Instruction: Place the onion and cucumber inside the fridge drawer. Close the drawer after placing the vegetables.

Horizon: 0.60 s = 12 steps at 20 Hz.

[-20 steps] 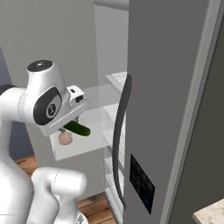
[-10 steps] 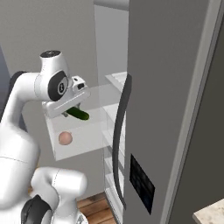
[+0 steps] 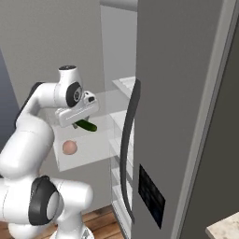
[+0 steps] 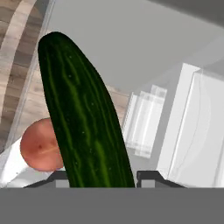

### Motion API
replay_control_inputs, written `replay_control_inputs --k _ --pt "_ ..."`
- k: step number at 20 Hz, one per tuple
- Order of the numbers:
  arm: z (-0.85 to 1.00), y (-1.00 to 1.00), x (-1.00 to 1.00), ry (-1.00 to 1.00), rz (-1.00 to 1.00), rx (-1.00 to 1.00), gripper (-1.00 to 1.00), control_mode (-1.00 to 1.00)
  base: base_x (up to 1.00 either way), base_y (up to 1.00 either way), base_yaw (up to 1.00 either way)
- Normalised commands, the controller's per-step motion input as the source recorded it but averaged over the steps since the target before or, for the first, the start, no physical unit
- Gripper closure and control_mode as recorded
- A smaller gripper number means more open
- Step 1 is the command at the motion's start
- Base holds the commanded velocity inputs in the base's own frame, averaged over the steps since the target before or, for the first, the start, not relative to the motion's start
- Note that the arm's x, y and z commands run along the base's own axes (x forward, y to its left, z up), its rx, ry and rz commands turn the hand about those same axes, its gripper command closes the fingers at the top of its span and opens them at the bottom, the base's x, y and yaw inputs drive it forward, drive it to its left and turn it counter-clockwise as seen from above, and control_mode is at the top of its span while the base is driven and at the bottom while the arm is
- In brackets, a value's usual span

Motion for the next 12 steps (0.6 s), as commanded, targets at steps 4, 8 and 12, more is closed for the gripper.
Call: replay_control_inputs --k 4,8,12 --pt "-0.45 0.2 0.56 0.16 0.0 0.0 1.0 -1.0 0.0 0.0 0.0" --pt "-0.62 0.11 0.36 0.15 0.0 0.0 1.0 -1.0 0.0 0.0 0.0" --pt "-0.64 0.09 0.11 0.08 0.0 0.0 1.0 -1.0 0.0 0.0 0.0"
